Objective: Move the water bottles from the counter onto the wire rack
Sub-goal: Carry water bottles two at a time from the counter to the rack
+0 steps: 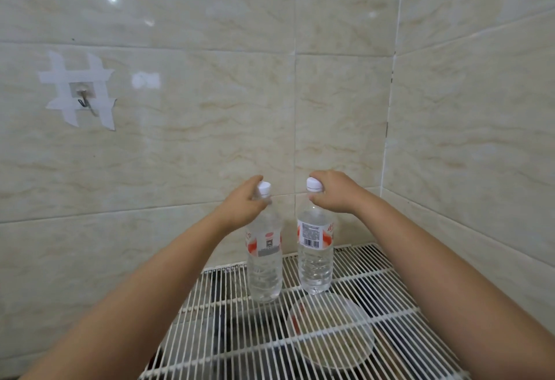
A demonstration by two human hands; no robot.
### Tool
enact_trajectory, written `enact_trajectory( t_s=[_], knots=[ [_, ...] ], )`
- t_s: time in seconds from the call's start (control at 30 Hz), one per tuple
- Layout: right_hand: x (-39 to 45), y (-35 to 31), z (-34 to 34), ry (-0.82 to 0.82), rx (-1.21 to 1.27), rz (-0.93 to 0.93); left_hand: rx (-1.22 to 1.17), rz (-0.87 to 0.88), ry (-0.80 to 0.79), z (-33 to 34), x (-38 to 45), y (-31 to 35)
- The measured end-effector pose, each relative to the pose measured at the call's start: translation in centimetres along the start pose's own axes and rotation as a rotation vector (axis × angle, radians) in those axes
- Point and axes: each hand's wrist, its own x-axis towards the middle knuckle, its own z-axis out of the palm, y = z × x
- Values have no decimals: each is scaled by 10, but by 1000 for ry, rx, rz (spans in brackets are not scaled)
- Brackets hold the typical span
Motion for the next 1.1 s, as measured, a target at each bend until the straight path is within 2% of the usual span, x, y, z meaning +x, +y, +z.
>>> enact_trajectory(
  t_s=[0.07,0.27,0.37,0.53,0.7,0.9,1.1],
  knots=[
    [0,2,-1,-16,-7,-13,-78,22,-11,-7,-2,-4],
    [0,3,4,64,20,-7,-15,45,228,-1,-6,-8],
    [1,4,7,105,54,35,17,7,288,1,-2,-11],
    [9,2,8,149,74,81,175,-3,270,0,4,-3],
    [23,-12,14,284,64,141,165,-22,283,-1,16,-1],
    [43,-19,33,284,58,116,159,-23,225,8,33,-4],
    [52,-13,41,285,69,98,139,-39,270,13,40,-10]
  ],
)
